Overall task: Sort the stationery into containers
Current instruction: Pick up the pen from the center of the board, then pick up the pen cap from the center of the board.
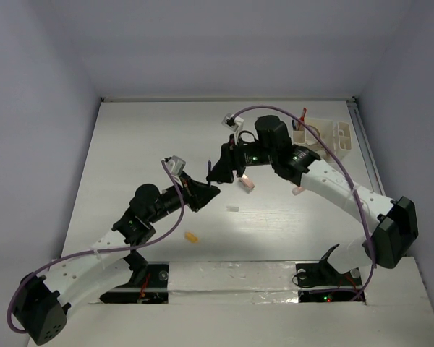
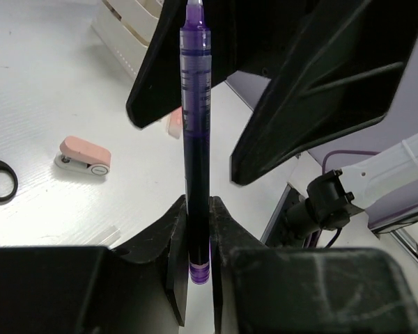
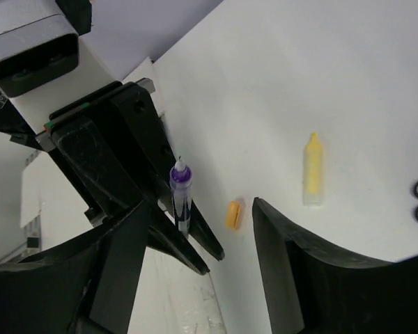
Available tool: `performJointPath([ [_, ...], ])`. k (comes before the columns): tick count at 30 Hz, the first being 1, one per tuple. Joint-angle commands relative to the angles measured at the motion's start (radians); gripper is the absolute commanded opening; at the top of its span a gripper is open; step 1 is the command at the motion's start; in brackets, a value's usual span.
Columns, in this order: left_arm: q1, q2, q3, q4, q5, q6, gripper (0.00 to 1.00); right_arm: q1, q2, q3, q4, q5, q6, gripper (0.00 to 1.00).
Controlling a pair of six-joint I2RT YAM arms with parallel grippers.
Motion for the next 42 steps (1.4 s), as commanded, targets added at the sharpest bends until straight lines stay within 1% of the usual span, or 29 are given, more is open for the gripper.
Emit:
performJointPath([
  [1, -0.004, -0.011, 0.001, 0.066, 0.011, -0.001, 0.0, 0.003, -0.105, -0.012, -0.017, 0.093, -0.046, 0.67],
  [4, -0.004, -0.014, -0.024, 0.088, 0.008, -0.014, 0.0, 0.003, -0.157, -0.028, -0.041, 0.123, -0.064, 0.68],
  [6, -0.004, -0.015, -0.031, 0.066, -0.013, -0.015, 0.0, -0.006, -0.185, -0.055, -0.051, 0.158, -0.078, 0.65],
  [8, -0.004, -0.023, -0.035, 0.049, -0.032, -0.015, 0.0, -0.006, -0.218, -0.083, -0.063, 0.181, -0.099, 0.57],
  [9, -0.004, -0.037, -0.035, 0.026, -0.055, -0.018, 0.0, -0.006, -0.228, -0.118, -0.063, 0.187, -0.108, 0.55],
  [11, -0.004, -0.051, -0.012, -0.01, -0.088, -0.022, 0.0, -0.006, -0.238, -0.152, -0.074, 0.211, -0.113, 0.55],
  [12, -0.004, -0.058, 0.008, -0.073, -0.104, -0.028, 0.0, -0.006, -0.235, -0.181, -0.081, 0.224, -0.113, 0.54],
  [14, -0.004, -0.09, 0.066, -0.142, -0.141, -0.031, 0.0, -0.006, -0.231, -0.205, -0.107, 0.253, -0.112, 0.54],
  [15, -0.004, -0.104, 0.086, -0.202, -0.157, -0.028, 0.0, -0.006, -0.223, -0.237, -0.106, 0.253, -0.113, 0.54],
  [18, -0.004, -0.179, 0.148, -0.3, -0.231, -0.007, 0.0, -0.006, -0.177, -0.27, -0.113, 0.27, -0.127, 0.55],
  [19, -0.004, -0.19, 0.156, -0.313, -0.237, -0.002, 0.0, -0.006, -0.156, -0.27, -0.123, 0.278, -0.144, 0.57],
  [21, -0.004, -0.204, 0.171, -0.339, -0.242, 0.004, 0.0, 0.004, -0.108, -0.256, -0.166, 0.351, -0.154, 0.59],
  [22, -0.004, -0.212, 0.173, -0.343, -0.242, 0.005, 0.0, 0.004, -0.056, -0.247, -0.179, 0.368, -0.171, 0.6],
  [24, -0.004, -0.226, 0.173, -0.36, -0.253, 0.005, 0.0, 0.023, -0.008, -0.222, -0.202, 0.403, -0.178, 0.61],
  [26, -0.004, -0.239, 0.177, -0.376, -0.265, 0.005, 0.0, 0.023, 0.045, -0.199, -0.235, 0.445, -0.165, 0.59],
  [28, -0.004, -0.262, 0.182, -0.4, -0.28, 0.016, 0.0, 0.023, 0.056, -0.204, -0.233, 0.468, -0.13, 0.56],
  [31, -0.004, -0.279, 0.203, -0.44, -0.305, 0.038, 0.0, 0.032, 0.041, -0.259, -0.175, 0.425, -0.075, 0.48],
  [32, -0.004, -0.282, 0.206, -0.448, -0.308, 0.044, 0.0, 0.032, 0.039, -0.276, -0.16, 0.384, -0.066, 0.48],
  [35, -0.004, -0.284, 0.215, -0.454, -0.308, 0.05, 0.0, 0.041, 0.062, -0.345, -0.102, 0.342, -0.029, 0.51],
  [36, -0.004, -0.284, 0.222, -0.454, -0.305, 0.051, 0.0, 0.041, 0.073, -0.356, -0.091, 0.333, -0.02, 0.54],
  [37, -0.004, -0.281, 0.225, -0.457, -0.302, 0.054, 0.0, 0.041, 0.093, -0.377, -0.071, 0.324, 0.005, 0.59],
  [38, -0.004, -0.281, 0.234, -0.465, -0.302, 0.059, 0.0, 0.041, 0.102, -0.386, -0.027, 0.296, 0.016, 0.62],
  [40, -0.004, -0.281, 0.238, -0.471, -0.302, 0.067, 0.0, 0.052, 0.127, -0.403, 0.029, 0.272, 0.045, 0.67],
  [42, -0.004, -0.285, 0.24, -0.478, -0.302, 0.068, 0.0, 0.052, 0.139, -0.405, 0.046, 0.281, 0.057, 0.69],
])
